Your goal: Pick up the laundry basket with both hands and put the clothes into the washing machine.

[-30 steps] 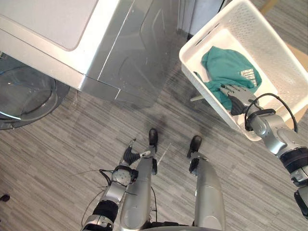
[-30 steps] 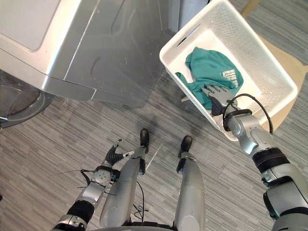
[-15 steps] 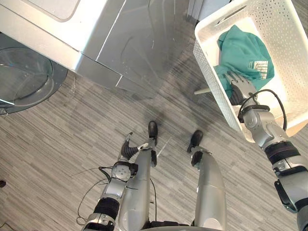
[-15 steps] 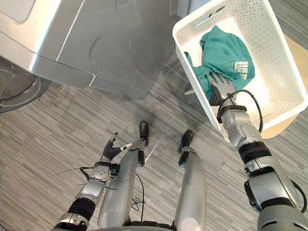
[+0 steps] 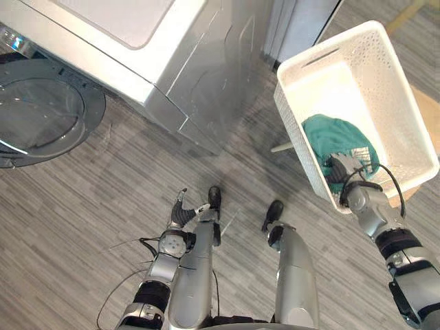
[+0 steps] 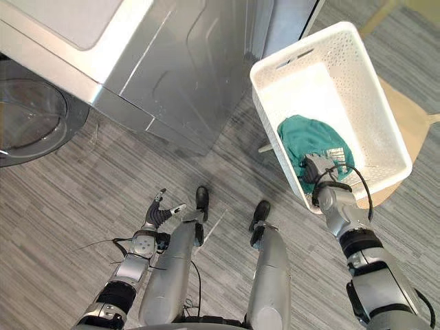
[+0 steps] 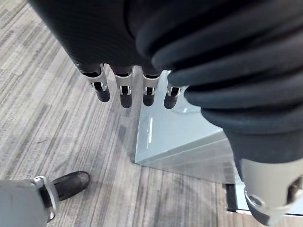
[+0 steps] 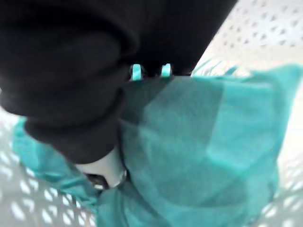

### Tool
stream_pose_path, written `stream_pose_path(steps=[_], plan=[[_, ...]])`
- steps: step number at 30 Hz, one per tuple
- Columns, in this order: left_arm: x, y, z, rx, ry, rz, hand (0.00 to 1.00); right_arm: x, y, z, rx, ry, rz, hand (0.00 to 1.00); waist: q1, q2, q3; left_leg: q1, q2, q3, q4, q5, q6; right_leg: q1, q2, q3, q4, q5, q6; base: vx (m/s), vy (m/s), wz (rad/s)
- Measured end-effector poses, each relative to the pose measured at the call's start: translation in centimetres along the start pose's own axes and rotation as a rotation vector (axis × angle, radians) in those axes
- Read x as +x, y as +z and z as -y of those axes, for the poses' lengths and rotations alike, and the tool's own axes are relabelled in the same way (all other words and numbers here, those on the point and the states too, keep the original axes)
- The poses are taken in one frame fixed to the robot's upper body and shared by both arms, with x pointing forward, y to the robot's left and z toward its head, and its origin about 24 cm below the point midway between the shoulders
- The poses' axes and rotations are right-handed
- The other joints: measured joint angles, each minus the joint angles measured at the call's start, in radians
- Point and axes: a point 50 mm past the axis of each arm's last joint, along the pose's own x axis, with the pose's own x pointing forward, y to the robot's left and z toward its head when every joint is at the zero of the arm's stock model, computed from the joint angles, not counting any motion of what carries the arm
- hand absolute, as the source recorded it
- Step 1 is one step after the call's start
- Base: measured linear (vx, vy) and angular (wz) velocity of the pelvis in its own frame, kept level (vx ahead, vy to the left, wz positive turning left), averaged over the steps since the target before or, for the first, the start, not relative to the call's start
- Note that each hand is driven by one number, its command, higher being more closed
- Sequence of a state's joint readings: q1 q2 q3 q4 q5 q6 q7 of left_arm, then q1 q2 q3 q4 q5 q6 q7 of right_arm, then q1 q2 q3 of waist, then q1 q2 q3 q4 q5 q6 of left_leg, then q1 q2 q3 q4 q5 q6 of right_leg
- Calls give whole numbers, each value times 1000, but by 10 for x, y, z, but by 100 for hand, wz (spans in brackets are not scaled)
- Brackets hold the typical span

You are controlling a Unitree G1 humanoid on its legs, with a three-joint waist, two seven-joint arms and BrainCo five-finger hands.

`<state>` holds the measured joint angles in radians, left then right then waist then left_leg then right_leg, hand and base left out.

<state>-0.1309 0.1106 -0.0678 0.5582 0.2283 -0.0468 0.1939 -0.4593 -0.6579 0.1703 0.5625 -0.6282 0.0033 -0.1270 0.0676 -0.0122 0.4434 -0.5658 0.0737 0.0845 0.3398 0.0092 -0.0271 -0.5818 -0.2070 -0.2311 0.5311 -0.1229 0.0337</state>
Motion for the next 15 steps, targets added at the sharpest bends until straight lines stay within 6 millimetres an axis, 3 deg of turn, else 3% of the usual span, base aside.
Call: stream_pose_path(steps=[4, 8, 10, 15], plan=[[-6, -18, -3, 28, -21, -57, 0, -7, -19, 7, 37, -30, -70, 100, -1, -25, -19, 61, -1, 2, -31, 0, 0, 61, 6, -1, -34, 4, 7, 50, -26, -3], [-12, -32, -6, 42, -31, -110, 0, -12, -29, 37, 92, -142, -86, 100, -7, -32, -44, 102, -4, 4, -58, 4, 4, 108, 19, -1, -84, 18, 22, 67, 0, -3], [-17, -41, -9, 47, -27, -139, 0, -12, -28, 53, 97, -203, -75, 100, -24, -34, -68, 131, -5, 1, -63, 3, 6, 149, 25, -1, -117, 30, 24, 129, 15, -3], [-21, -40, -11, 39, -46, -118, 0, -15, -34, 90, 80, -338, -74, 100, -32, -33, -118, 191, -11, -2, -87, -8, 13, 230, 33, -1, -195, 60, 35, 113, 39, -6]])
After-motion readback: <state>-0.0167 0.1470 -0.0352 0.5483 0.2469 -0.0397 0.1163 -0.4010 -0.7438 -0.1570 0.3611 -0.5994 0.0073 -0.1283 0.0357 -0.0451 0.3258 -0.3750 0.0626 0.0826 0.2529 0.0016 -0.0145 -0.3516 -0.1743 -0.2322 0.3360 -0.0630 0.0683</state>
